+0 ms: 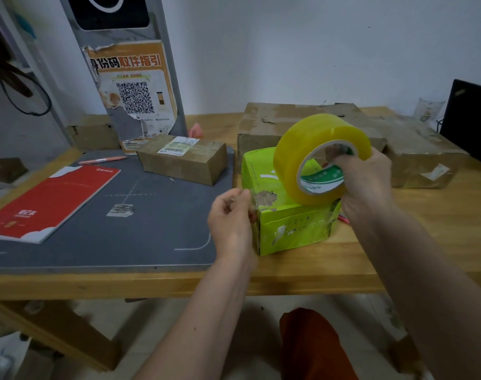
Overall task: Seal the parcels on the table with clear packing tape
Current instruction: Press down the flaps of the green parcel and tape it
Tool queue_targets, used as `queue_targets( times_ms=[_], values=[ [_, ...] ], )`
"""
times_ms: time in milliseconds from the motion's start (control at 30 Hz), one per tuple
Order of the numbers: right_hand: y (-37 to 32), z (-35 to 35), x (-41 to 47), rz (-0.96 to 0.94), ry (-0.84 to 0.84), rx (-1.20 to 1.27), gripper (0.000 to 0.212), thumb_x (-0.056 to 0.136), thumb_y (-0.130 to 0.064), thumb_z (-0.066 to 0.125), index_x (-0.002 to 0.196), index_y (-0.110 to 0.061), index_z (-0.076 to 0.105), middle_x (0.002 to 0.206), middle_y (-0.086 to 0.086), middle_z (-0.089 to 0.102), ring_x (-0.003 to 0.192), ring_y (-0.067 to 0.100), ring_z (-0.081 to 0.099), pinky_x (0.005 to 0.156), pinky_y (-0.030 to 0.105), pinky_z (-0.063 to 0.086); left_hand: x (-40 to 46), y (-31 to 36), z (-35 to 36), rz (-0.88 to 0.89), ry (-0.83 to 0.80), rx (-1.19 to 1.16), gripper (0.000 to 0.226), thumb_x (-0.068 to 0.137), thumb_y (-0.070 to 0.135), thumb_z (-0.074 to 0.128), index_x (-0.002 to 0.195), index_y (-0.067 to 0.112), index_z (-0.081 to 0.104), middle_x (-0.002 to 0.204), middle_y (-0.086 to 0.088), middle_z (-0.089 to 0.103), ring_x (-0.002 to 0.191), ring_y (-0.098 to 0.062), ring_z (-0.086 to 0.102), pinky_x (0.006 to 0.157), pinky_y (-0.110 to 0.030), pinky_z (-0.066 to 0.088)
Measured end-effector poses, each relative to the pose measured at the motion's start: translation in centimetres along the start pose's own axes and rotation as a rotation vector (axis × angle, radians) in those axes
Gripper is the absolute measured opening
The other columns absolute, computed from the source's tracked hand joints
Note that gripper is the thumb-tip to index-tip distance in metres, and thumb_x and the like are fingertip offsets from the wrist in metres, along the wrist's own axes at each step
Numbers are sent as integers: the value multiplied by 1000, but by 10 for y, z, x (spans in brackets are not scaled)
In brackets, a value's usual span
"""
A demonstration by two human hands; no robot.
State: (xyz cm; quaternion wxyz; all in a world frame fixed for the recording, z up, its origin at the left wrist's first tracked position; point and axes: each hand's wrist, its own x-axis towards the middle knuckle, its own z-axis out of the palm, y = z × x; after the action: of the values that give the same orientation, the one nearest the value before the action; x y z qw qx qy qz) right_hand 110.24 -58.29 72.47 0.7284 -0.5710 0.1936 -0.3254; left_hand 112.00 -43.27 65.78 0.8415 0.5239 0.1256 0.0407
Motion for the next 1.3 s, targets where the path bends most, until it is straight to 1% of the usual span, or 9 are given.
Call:
queue_targets(
  times_ms=[200,367,500,567,667,833,967,1167,1300],
  values=[
    [1,-1,0,0,10,4,21,78,6,71,77,-15,65,76,7,66,77,25,64,73,37,55,10,-12,-6,-65,27,121,27,86,20,77,107,27,61,93,-13,67,73,-18,63,69,-34,53],
    [0,-1,-1,3,14,1,19,80,2,72,81,-15,66,76,3,67,73,20,65,70,32,55,11,-30,-14,-249,36,173,20,93,10,67,113,6,64,74,-3,57,58,-11,51,53,-23,47],
    [0,-2,-3,-6,0,-12,18,81,1,72,81,-16,66,77,3,67,76,20,66,73,33,55,-3,-21,-15,231,171,379,24,96,6,57,119,14,60,113,-3,63,109,-19,61,98,-29,47],
    [-1,-2,-3,-7,-4,-19,19,81,1,71,80,-17,65,76,2,66,75,19,65,73,33,54,-16,-13,-12,501,6,459,37,101,16,50,138,17,51,137,0,55,128,-11,50,109,-26,38],
    [-1,-2,-3,-4,-7,-15,18,81,0,71,81,-17,66,77,2,67,75,18,65,75,34,55,-34,-19,-6,574,-330,721,57,106,31,40,157,20,18,163,6,21,148,-4,19,120,-22,18],
    [3,-3,0,-10,-20,-57,18,80,2,71,90,-12,67,79,4,68,83,25,67,82,41,56,-30,-26,-9,557,-331,806,62,107,27,37,158,20,2,166,7,8,150,-2,6,123,-26,11],
    [4,-2,2,-25,-39,-83,25,76,3,75,97,-8,68,81,3,69,82,23,69,78,36,58,-25,-28,-11,836,-342,1101,69,100,41,27,155,15,-6,167,-2,4,153,-13,6,123,-30,14],
    [5,-1,9,-149,-73,-177,24,79,2,72,101,-6,71,90,7,73,88,25,70,81,39,59,-9,-22,-13,1020,-191,1463,58,100,30,32,143,-8,42,143,-22,52,134,-30,50,117,-41,24],
    [-6,-10,24,-295,-32,-264,26,76,4,66,93,-16,68,81,-2,67,79,18,65,78,34,54,-19,-37,-36,611,-343,1536,60,105,44,35,151,7,31,157,-11,36,151,-20,20,123,-32,-3]
  ],
)
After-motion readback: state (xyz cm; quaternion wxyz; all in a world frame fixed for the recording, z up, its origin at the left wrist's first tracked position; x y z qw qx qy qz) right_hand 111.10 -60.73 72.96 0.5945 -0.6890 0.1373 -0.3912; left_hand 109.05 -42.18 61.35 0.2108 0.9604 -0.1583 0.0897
